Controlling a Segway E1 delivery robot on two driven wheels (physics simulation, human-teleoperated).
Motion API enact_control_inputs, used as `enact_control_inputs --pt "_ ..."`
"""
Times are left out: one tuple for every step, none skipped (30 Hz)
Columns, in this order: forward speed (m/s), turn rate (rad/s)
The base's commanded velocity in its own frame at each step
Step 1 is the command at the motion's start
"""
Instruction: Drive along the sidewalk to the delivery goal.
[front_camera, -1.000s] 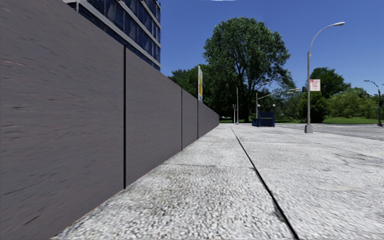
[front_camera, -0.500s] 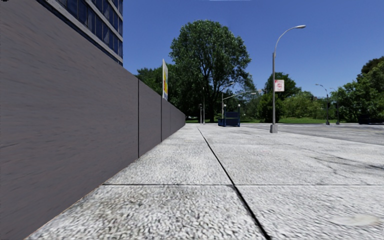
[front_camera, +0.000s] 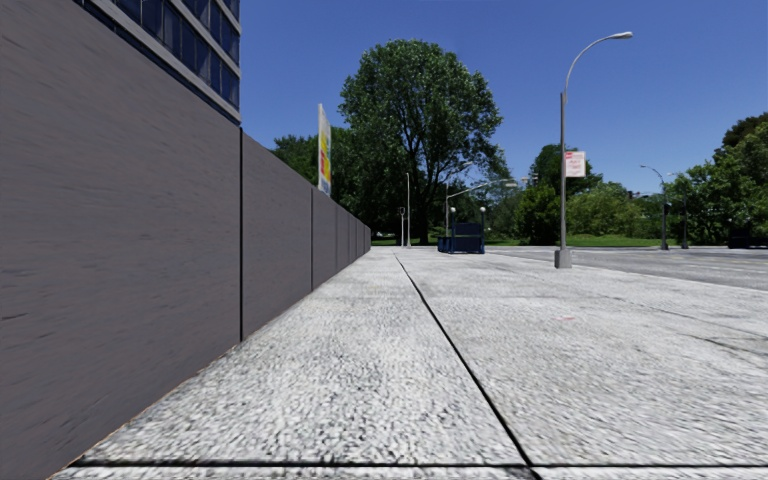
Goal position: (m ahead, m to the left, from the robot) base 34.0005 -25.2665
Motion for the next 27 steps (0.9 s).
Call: enact_control_inputs --pt "2.00 0.00" --pt "2.00 0.00" --pt "2.00 0.00" --pt "2.00 0.00" --pt "2.00 0.00" --pt "2.00 0.00" --pt "2.00 0.00" --pt "2.00 -0.46" --pt "2.00 -0.58" --pt "2.00 -0.58" --pt "2.00 -0.61" --pt "2.00 -0.60" --pt "2.00 -0.59" --pt "2.00 -0.59" --pt "2.00 -0.59" --pt "2.00 -0.56" --pt "2.00 -0.07" --pt "2.00 0.00" --pt "2.00 0.00" --pt "2.00 0.00" --pt "2.00 0.00" --pt "2.00 0.00" --pt "2.00 0.00" --pt "2.00 0.00" --pt "2.00 0.00" --pt "2.00 0.00" --pt "2.00 0.00"
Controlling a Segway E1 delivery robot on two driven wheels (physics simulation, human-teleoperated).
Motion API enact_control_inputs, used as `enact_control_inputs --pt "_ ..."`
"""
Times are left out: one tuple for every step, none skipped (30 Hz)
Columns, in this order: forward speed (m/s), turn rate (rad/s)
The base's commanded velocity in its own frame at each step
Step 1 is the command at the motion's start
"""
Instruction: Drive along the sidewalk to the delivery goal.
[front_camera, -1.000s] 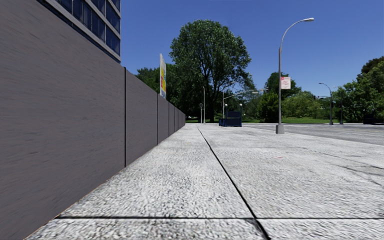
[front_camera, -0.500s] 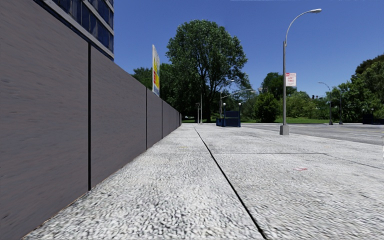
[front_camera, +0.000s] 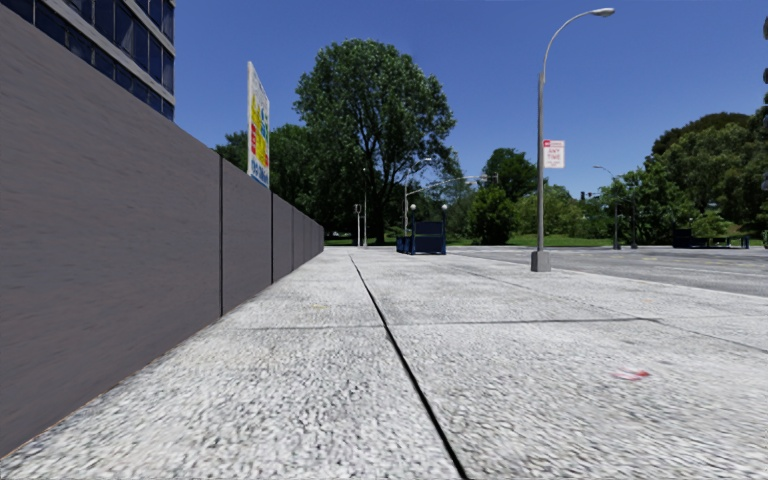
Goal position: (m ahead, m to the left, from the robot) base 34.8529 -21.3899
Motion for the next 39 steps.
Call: enact_control_inputs --pt "2.00 0.00" --pt "2.00 0.00" --pt "2.00 0.00" --pt "2.00 0.00" --pt "2.00 0.00" --pt "2.00 0.00" --pt "2.00 0.00" --pt "2.00 0.00" --pt "2.00 0.00" --pt "2.00 0.00" --pt "2.00 0.00" --pt "2.00 0.00" --pt "2.00 0.00" --pt "2.00 0.00" --pt "2.00 0.00" --pt "2.00 0.00" --pt "2.00 0.00" --pt "2.00 0.00" --pt "2.00 0.00" --pt "2.00 0.00" --pt "2.00 0.00" --pt "2.00 0.00" --pt "2.00 0.00" --pt "2.00 0.00" --pt "2.00 0.00" --pt "2.00 0.00" --pt "2.00 0.00" --pt "2.00 0.00" --pt "2.00 0.00" --pt "2.00 0.00" --pt "2.00 0.00" --pt "2.00 0.00" --pt "2.00 0.00" --pt "2.00 0.00" --pt "2.00 0.00" --pt "2.00 0.00" --pt "2.00 0.00" --pt "2.00 0.00" --pt "2.00 0.00"
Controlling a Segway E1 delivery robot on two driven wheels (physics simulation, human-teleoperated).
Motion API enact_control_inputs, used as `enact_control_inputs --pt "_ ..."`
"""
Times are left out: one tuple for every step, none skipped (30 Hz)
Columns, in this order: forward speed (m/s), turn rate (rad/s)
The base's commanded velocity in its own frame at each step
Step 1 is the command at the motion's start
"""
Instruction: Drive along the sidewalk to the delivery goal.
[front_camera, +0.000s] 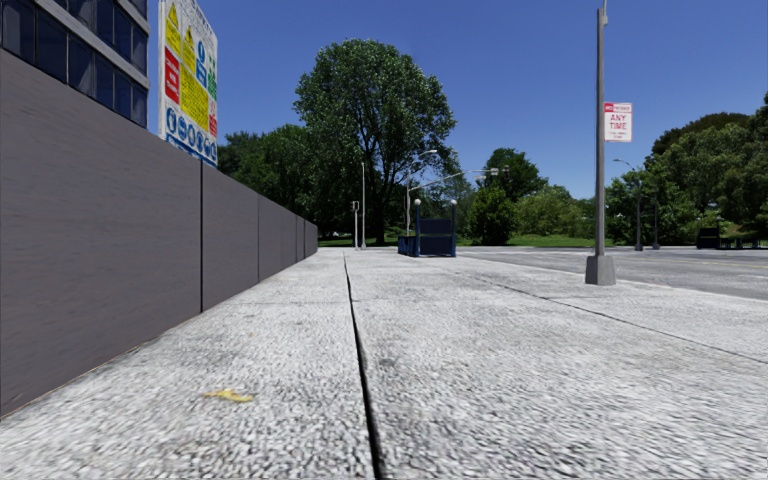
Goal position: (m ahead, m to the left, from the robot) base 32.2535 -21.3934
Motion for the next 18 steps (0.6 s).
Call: enact_control_inputs --pt "2.00 0.00" --pt "2.00 0.00" --pt "2.00 0.00" --pt "2.00 0.00" --pt "2.00 0.00" --pt "2.00 0.00" --pt "2.00 0.00" --pt "2.00 0.00" --pt "2.00 0.00" --pt "2.00 0.00" --pt "2.00 0.00" --pt "2.00 0.00" --pt "2.00 0.00" --pt "2.00 0.00" --pt "2.00 0.00" --pt "2.00 0.00" --pt "2.00 0.00" --pt "2.00 0.00"
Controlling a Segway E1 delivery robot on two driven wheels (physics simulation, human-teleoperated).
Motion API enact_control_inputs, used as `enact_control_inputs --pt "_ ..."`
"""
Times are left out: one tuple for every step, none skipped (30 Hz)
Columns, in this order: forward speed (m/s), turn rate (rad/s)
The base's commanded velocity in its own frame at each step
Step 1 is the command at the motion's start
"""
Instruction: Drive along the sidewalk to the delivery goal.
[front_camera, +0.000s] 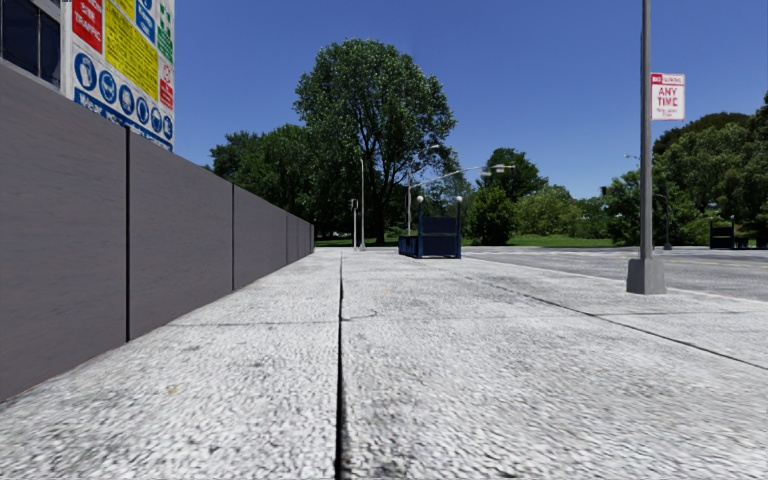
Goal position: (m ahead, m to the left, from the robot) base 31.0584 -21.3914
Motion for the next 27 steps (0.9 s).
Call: enact_control_inputs --pt "2.00 0.00" --pt "2.00 0.00" --pt "2.00 0.00" --pt "2.00 0.00" --pt "2.00 0.00" --pt "2.00 0.00" --pt "2.00 0.00" --pt "2.00 0.00" --pt "2.00 0.00" --pt "2.00 0.00" --pt "2.00 0.00" --pt "2.00 0.00" --pt "2.00 0.00" --pt "2.00 0.00" --pt "2.00 0.00" --pt "2.00 0.00" --pt "2.00 0.00" --pt "2.00 0.00" --pt "2.00 0.00" --pt "2.00 0.00" --pt "2.00 0.00" --pt "2.00 0.00" --pt "2.00 0.00" --pt "2.00 0.00" --pt "2.00 0.00" --pt "2.00 0.00" --pt "2.00 0.00"
